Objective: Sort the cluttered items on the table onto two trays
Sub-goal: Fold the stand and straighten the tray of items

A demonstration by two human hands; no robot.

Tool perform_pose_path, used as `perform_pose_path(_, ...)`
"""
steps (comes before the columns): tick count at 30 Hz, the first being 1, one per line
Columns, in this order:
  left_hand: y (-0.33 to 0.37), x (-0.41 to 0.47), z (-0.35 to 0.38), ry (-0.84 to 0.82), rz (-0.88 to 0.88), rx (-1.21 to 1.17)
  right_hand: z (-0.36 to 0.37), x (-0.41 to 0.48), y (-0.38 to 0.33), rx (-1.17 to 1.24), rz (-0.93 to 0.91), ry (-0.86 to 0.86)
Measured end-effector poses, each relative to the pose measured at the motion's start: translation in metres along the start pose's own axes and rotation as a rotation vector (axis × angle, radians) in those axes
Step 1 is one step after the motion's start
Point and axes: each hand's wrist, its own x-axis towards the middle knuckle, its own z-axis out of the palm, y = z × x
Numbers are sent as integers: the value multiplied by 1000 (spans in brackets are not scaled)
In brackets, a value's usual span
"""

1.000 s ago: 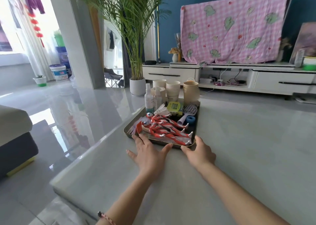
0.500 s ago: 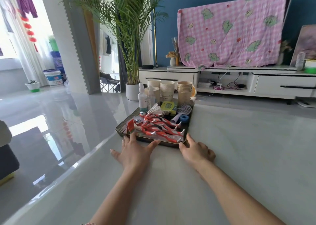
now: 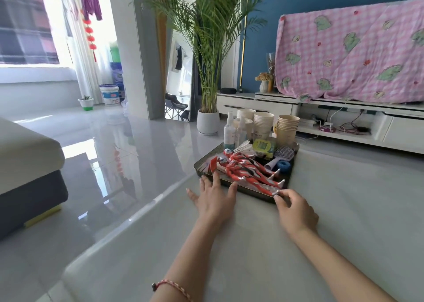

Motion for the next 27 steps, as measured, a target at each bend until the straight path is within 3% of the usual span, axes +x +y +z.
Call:
perform_pose_path(14, -14, 8, -5, 36, -19, 86, 10, 5, -17, 42, 59, 29)
perform_pose_path(20, -21, 9, -7, 96, -128, 49, 14, -2, -25, 13, 1, -12)
perform_pose_path(27, -18, 9, -3, 73, -111, 93, 11, -4, -22, -22, -36, -86)
